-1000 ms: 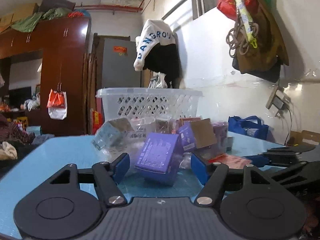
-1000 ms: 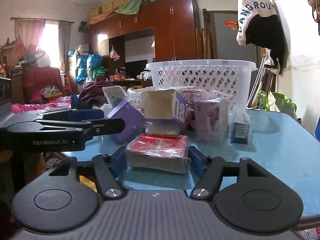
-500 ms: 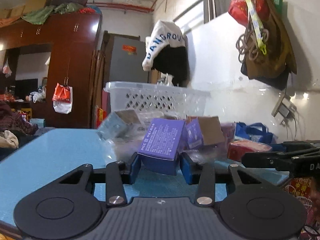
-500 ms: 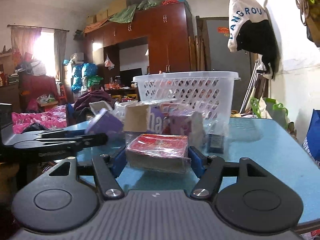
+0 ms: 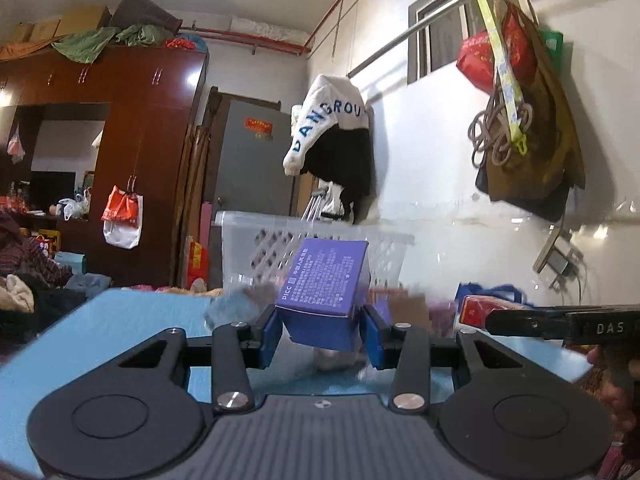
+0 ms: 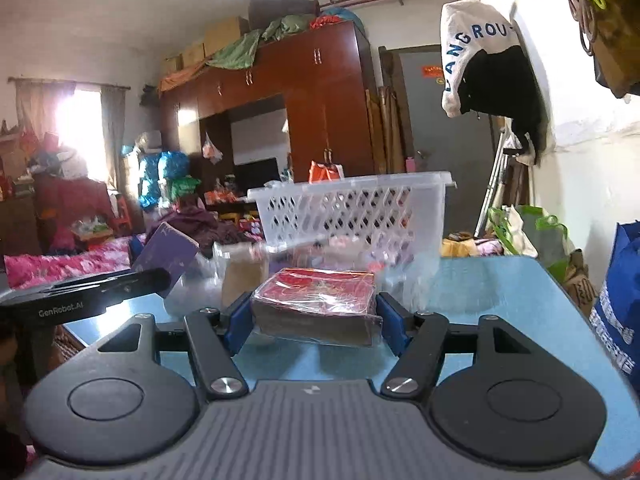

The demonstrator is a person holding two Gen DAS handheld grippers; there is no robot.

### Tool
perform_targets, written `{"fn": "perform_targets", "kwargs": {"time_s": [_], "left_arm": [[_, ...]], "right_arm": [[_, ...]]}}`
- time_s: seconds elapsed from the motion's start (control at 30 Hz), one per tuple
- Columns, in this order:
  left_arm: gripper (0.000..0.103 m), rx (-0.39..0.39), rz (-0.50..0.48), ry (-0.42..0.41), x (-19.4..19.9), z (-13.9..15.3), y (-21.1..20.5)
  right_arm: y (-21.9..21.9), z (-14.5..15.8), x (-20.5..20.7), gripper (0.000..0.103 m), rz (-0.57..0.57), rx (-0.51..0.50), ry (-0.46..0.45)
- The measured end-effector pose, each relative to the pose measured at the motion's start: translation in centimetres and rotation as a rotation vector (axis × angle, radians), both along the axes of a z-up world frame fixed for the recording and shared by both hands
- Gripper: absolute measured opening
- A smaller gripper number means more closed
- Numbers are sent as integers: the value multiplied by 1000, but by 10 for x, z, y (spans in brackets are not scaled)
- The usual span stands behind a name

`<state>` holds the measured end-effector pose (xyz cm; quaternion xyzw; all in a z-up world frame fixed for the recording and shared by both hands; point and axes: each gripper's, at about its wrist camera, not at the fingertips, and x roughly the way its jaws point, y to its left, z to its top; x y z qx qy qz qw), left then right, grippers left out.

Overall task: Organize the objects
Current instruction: 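Carry the purple box and red pack over the basket and release them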

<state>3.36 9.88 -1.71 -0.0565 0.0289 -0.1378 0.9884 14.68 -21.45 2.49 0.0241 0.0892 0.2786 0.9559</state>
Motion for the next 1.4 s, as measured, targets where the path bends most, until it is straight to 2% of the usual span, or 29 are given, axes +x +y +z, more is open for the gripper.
{"fn": "perform_targets", "kwargs": {"time_s": [0.1, 0.2, 0.27, 0.33, 0.4, 0.5, 0.57, 0.8, 0.87, 0.9, 0.93, 1.0, 1.1, 1.13, 1.27, 1.33, 1.4], "left_arm": [[47, -12, -7, -26, 10, 26, 3], [47, -8, -11, -43, 35, 62, 4], [47, 11, -13, -33, 63, 88, 0], [47, 37, -12, -21, 97, 110, -5], [47, 54, -1, 35, 134, 123, -10], [47, 77, 16, 138, 184, 126, -19], [47, 116, 29, 189, 206, 123, -25], [47, 154, 66, 236, 226, 111, -29], [58, 168, 80, 253, 230, 110, -28], [70, 170, 88, 255, 228, 111, -27], [72, 166, 89, 244, 222, 113, -26], [73, 145, 68, 200, 201, 115, -19], [84, 110, 72, 141, 149, 107, -4], [86, 92, 65, 119, 128, 100, 2], [87, -5, 56, 53, 64, 63, 27], [87, -39, 85, 53, 51, 50, 37], [87, -53, 98, 74, 49, 41, 44]], "right_arm": [[1, 25, 24, 67, 9, 30, -32], [13, 54, 63, 67, -16, -4, -66], [23, 77, 99, 67, -37, -24, -72], [28, 94, 134, 68, -42, 19, -41], [35, 107, 166, 68, -55, 41, -7], [57, 108, 191, 67, -122, -110, -34], [66, 100, 199, 67, -117, -178, -27], [61, 86, 204, 69, -108, -182, 9], [60, 89, 200, 80, -115, -175, 19], [57, 91, 195, 98, -130, -166, 8], [55, 93, 185, 103, -141, -156, -9], [45, 92, 164, 103, -128, -130, 3], [22, 67, 119, 103, -101, -57, 52], [17, 58, 108, 103, -84, -49, 65], [5, 16, 65, 103, -37, -15, 62], [4, 6, 56, 103, 24, -3, 48], [9, 5, 57, 103, 56, -45, 28]]}}
